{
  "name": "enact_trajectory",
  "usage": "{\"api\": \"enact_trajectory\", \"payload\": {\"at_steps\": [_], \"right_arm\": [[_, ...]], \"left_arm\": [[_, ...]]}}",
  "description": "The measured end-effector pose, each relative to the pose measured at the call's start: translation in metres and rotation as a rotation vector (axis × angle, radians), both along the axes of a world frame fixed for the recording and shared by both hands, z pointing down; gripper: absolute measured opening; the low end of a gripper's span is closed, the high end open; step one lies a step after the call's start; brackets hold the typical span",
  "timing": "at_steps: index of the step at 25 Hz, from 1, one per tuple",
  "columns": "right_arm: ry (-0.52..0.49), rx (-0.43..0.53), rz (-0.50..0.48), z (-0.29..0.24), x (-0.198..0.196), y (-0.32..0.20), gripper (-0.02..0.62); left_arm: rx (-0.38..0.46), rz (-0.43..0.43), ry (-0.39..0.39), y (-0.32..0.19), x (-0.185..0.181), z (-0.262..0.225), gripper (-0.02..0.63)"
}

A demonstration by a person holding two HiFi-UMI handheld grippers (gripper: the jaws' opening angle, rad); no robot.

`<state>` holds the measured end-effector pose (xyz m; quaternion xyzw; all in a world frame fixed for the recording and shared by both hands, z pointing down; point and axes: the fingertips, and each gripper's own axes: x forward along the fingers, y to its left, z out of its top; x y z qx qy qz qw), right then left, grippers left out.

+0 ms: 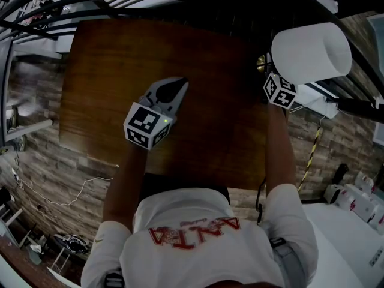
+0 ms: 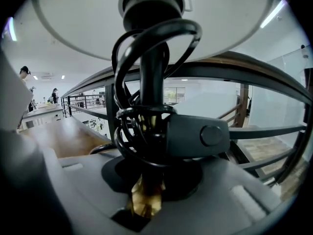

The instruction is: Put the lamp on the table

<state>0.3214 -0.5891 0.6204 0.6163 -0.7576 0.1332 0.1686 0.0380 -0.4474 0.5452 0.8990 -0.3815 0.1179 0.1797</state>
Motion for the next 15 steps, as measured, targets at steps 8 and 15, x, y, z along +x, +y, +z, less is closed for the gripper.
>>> {"api": "enact_trajectory", "payload": {"at_steps": [8,15], "right_arm": [[-0.054,-0.058,0.001,0.008,-0.005,0.022,0.256],[-0.056,-0.077,0.032,-0.002,-0.003,0.065,0.261]], "left_arm": [[-0.008,0.008,0.035,0.008,-0.010,-0.008,0.009],[-0.006,0.013,0.055,0.015,-0.021,-0.022,0.009]]}}
